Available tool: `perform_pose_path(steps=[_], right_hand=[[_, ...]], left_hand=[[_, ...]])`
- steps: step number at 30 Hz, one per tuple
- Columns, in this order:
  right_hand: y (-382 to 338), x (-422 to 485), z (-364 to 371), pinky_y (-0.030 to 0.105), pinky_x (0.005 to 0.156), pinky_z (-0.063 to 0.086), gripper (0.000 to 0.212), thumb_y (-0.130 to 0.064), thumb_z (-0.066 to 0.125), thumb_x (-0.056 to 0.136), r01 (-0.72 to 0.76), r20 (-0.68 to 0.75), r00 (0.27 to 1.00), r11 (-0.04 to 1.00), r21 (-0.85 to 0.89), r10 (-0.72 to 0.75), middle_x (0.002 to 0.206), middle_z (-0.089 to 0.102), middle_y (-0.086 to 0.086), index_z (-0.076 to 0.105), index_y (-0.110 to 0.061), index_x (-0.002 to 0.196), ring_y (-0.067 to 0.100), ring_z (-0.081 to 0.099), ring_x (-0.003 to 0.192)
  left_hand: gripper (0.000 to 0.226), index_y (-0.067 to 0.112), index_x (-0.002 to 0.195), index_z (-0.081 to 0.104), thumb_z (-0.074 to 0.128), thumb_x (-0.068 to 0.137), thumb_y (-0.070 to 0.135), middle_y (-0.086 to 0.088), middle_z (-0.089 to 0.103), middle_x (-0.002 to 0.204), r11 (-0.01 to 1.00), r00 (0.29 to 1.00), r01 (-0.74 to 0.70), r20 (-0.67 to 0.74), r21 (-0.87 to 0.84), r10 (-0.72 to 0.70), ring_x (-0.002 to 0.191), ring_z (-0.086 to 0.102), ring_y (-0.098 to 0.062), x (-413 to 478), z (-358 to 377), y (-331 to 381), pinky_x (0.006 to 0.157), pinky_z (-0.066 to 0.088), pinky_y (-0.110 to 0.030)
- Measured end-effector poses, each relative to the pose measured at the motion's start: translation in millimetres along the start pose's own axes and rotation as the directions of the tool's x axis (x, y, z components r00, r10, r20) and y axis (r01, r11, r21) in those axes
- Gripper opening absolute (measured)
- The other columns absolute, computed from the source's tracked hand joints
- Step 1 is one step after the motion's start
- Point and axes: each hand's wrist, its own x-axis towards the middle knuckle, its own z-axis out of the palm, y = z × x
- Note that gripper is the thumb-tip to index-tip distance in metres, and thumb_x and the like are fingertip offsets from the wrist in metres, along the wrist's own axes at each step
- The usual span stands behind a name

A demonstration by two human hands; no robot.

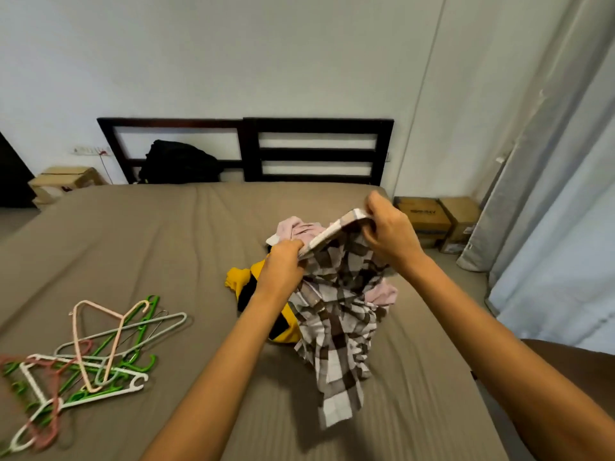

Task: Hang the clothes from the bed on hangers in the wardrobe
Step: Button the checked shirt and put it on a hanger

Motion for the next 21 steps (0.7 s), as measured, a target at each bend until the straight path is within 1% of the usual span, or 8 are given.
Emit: perform_pose_path(steps=[3, 6, 9, 11, 15, 18, 20, 21], right_hand=[[-36, 13, -42, 0.03, 0.047, 0.039, 0.009, 0.0, 0.047, 0.084, 0.05, -0.125, 0.991, 0.999, -0.017, -0.052, 0.084, 0.049, 0.014, 0.048, 0.002, 0.093, 0.024, 0.046, 0.058], [-61, 25, -84, 0.021, 0.056, 0.037, 0.021, 0.008, 0.046, 0.082, -0.012, -0.22, 0.975, 1.0, 0.022, 0.017, 0.092, 0.053, 0.016, 0.05, 0.003, 0.102, 0.019, 0.048, 0.071], [-67, 21, -111, 0.035, 0.063, 0.05, 0.026, 0.01, 0.046, 0.082, -0.085, -0.206, 0.974, 0.994, 0.068, 0.097, 0.093, 0.058, 0.012, 0.05, -0.004, 0.103, 0.023, 0.054, 0.078], [-69, 8, -121, 0.037, 0.068, 0.053, 0.026, 0.01, 0.048, 0.082, -0.112, -0.209, 0.97, 0.992, 0.066, 0.123, 0.095, 0.06, 0.012, 0.051, -0.005, 0.103, 0.026, 0.058, 0.084], [-61, -19, -154, 0.039, 0.064, 0.049, 0.029, 0.006, 0.048, 0.078, -0.215, -0.32, 0.927, 0.976, -0.025, 0.196, 0.095, 0.061, 0.014, 0.055, -0.007, 0.103, 0.031, 0.059, 0.082], [-35, -30, -187, 0.035, 0.063, 0.043, 0.028, -0.001, 0.047, 0.078, -0.348, -0.3, 0.904, 0.931, -0.11, 0.303, 0.096, 0.062, 0.013, 0.056, -0.011, 0.103, 0.033, 0.058, 0.082], [-31, -30, -204, 0.034, 0.065, 0.042, 0.028, -0.005, 0.045, 0.076, -0.3, -0.186, 0.942, 0.95, -0.09, 0.28, 0.092, 0.063, 0.016, 0.058, -0.007, 0.1, 0.033, 0.059, 0.083], [-34, -29, -211, 0.033, 0.063, 0.04, 0.027, -0.006, 0.044, 0.074, -0.274, -0.156, 0.952, 0.96, -0.055, 0.262, 0.086, 0.063, 0.016, 0.06, -0.005, 0.097, 0.032, 0.058, 0.078]], left_hand=[[0.026, 0.0, 0.098, 0.062, 0.054, 0.076, -0.009, -0.016, 0.06, 0.093, 0.999, 0.992, 0.033, -0.12, -0.032, -0.036, 0.081, 0.055, -0.034, -9, -7, 27, 0.058, 0.035, -0.032], [0.01, 0.005, 0.087, 0.057, 0.056, 0.078, 0.003, -0.014, 0.059, 0.082, 0.99, 0.988, 0.067, -0.131, -0.125, -0.084, 0.074, 0.053, -0.032, -15, -3, 53, 0.057, 0.04, -0.037], [0.017, -0.003, 0.103, 0.056, 0.055, 0.088, 0.005, -0.02, 0.059, 0.093, 0.964, 0.995, 0.097, 0.011, -0.247, -0.097, 0.084, 0.053, -0.03, -24, -3, 83, 0.059, 0.026, -0.023], [0.024, -0.005, 0.11, 0.053, 0.054, 0.091, 0.01, -0.022, 0.06, 0.103, 0.96, 0.987, 0.139, 0.109, -0.243, -0.115, 0.096, 0.055, -0.032, -30, 2, 98, 0.061, 0.026, -0.019], [0.023, -0.002, 0.111, 0.053, 0.05, 0.09, 0.007, -0.024, 0.06, 0.109, 0.971, 0.975, 0.192, 0.136, -0.144, -0.173, 0.1, 0.057, -0.037, -41, -6, 122, 0.067, 0.037, -0.033], [0.033, 0.002, 0.111, 0.059, 0.045, 0.082, 0.005, -0.022, 0.063, 0.109, 0.929, 0.985, 0.129, -0.06, -0.347, -0.159, 0.104, 0.059, -0.036, -41, -64, 156, 0.08, 0.045, -0.036], [0.035, 0.006, 0.108, 0.064, 0.044, 0.079, 0.005, -0.015, 0.067, 0.108, 0.909, 0.962, -0.017, -0.256, -0.417, -0.1, 0.102, 0.061, -0.027, -33, -120, 191, 0.078, 0.044, -0.022], [0.033, 0.007, 0.105, 0.066, 0.046, 0.079, 0.003, -0.011, 0.068, 0.106, 0.925, 0.942, -0.11, -0.334, -0.363, -0.019, 0.099, 0.061, -0.023, -29, -148, 209, 0.074, 0.041, -0.017]])
